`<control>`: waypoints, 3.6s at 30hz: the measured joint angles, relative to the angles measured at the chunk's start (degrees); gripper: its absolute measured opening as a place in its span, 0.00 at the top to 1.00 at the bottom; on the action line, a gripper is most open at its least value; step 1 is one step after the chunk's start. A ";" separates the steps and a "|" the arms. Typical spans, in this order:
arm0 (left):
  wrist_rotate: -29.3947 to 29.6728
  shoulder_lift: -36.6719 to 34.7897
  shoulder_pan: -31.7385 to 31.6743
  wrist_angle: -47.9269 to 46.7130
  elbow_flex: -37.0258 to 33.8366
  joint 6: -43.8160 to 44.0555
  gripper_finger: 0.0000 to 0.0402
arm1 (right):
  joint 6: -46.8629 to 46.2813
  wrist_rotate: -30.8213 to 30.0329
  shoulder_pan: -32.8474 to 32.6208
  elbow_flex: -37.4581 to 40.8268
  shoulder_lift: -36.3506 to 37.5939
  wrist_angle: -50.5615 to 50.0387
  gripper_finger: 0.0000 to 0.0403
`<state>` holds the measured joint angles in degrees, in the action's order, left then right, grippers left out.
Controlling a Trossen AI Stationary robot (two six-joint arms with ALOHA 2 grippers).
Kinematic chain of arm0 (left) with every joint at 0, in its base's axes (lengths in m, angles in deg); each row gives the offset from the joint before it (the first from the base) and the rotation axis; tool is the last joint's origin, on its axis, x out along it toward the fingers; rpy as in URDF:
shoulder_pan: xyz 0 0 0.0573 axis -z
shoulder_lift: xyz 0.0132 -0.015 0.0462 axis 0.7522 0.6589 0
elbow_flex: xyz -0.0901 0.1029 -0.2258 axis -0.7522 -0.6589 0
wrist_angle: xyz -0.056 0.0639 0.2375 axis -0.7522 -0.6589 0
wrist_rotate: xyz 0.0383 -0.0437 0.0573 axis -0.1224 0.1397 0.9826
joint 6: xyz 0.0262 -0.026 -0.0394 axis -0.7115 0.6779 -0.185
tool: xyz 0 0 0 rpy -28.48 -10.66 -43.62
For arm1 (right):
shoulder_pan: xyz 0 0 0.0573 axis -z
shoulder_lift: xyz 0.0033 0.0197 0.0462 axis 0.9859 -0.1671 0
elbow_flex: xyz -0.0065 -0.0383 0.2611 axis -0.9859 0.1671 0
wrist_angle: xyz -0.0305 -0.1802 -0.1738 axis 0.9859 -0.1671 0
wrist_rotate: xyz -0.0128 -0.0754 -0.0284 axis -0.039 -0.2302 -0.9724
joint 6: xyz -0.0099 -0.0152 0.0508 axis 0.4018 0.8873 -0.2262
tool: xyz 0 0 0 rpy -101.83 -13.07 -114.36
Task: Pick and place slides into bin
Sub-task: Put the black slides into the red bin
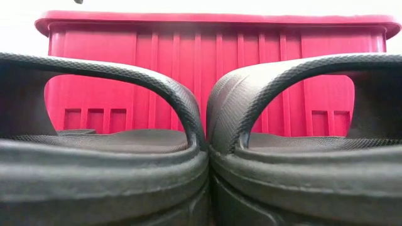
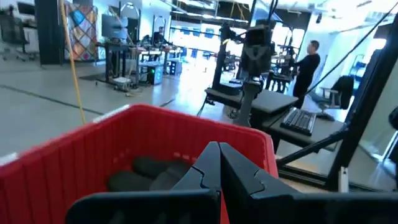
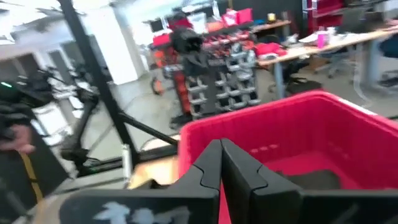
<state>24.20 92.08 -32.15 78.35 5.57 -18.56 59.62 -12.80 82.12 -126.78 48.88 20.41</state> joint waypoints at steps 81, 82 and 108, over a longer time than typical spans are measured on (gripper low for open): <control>8.15 -8.92 15.01 14.24 -9.15 -11.42 1.00 | -25.01 12.20 -36.30 10.72 -56.20 17.47 0.41; 8.15 -8.92 15.01 14.24 -9.15 -11.42 1.00 | -25.67 12.29 -36.31 10.72 -56.62 18.07 0.41; 8.08 -8.92 15.03 8.93 -9.19 -11.09 1.00 | -36.53 22.73 -38.17 9.43 -53.41 26.79 0.99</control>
<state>32.28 83.16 -17.12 87.28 -3.62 -29.65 23.09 9.93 43.94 -117.35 -4.54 47.20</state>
